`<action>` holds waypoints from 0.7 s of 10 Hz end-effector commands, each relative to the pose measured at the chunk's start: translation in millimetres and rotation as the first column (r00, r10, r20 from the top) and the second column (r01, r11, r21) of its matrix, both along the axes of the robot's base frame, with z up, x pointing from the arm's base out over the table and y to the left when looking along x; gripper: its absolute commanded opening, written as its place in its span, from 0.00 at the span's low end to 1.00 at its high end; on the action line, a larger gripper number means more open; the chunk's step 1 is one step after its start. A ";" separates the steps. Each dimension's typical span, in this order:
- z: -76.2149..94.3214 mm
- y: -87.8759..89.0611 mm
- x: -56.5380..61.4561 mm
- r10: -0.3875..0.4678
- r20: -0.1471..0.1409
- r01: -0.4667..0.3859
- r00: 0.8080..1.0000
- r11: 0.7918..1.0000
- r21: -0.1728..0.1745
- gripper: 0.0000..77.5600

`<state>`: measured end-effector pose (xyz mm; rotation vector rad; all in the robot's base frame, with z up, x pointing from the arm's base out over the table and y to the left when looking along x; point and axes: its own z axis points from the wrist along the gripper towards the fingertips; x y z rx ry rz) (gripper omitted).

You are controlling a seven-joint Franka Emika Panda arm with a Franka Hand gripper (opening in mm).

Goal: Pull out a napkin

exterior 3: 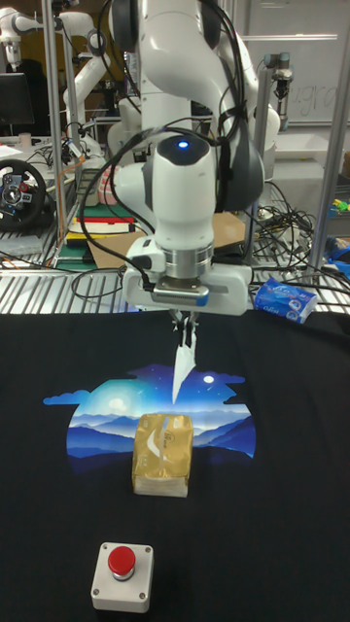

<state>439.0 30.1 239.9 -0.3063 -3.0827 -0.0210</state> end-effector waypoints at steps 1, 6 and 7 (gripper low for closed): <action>0.4 9.5 -2.9 -0.002 0.015 0.002 1.000 1.000 0.002 0.01; -3.4 10.7 -1.8 0.096 0.037 -0.096 0.995 0.995 -0.003 0.01; -3.4 10.8 -1.8 0.143 0.036 -0.143 0.989 0.990 -0.013 0.01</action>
